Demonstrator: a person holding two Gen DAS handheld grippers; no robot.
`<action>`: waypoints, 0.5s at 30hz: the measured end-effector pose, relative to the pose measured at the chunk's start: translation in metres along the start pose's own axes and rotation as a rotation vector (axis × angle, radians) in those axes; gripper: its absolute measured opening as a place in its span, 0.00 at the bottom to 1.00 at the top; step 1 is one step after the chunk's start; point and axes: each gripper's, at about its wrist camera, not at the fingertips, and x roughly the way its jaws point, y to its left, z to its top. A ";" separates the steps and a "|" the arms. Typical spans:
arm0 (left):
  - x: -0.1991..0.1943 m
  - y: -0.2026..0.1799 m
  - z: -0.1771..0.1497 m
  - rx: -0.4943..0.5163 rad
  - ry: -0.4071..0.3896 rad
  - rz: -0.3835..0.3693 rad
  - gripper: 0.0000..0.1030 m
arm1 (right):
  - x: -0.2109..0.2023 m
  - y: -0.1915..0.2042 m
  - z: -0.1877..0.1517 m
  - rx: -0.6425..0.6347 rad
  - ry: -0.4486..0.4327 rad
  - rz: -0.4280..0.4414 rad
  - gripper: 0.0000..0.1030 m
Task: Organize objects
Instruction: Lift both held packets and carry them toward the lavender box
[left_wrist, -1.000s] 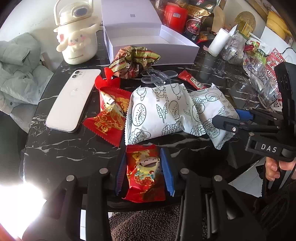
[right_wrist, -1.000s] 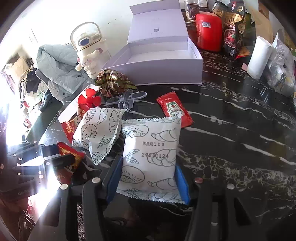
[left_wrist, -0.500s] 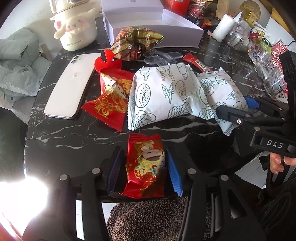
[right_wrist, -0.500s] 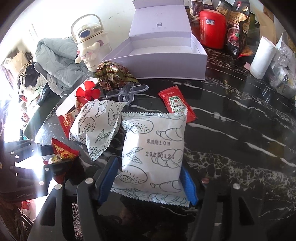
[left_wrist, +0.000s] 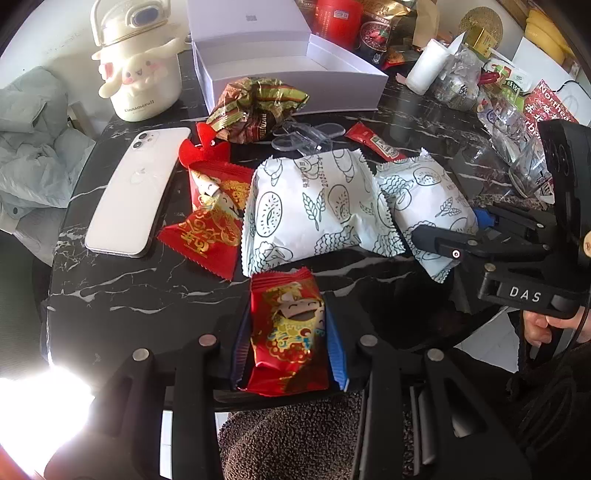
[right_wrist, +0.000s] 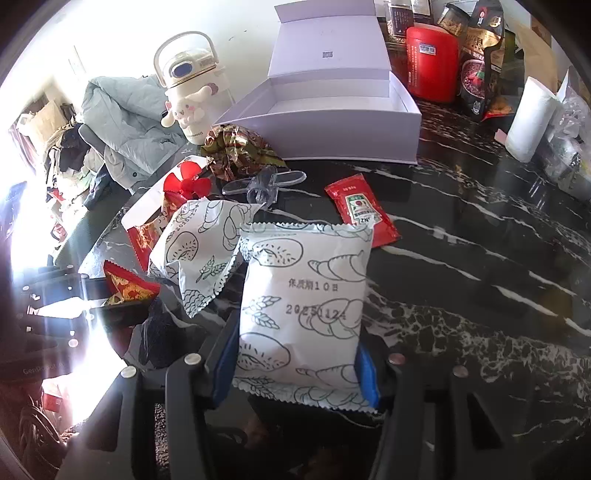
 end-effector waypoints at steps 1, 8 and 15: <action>-0.002 0.000 0.001 -0.001 -0.005 0.000 0.34 | -0.002 0.001 0.000 -0.002 -0.006 0.000 0.53; -0.011 0.001 0.003 -0.028 -0.050 -0.010 0.34 | -0.019 0.003 0.000 0.002 -0.043 -0.018 0.53; -0.030 -0.009 0.001 -0.005 -0.127 -0.020 0.34 | -0.047 0.008 -0.005 -0.012 -0.102 -0.039 0.53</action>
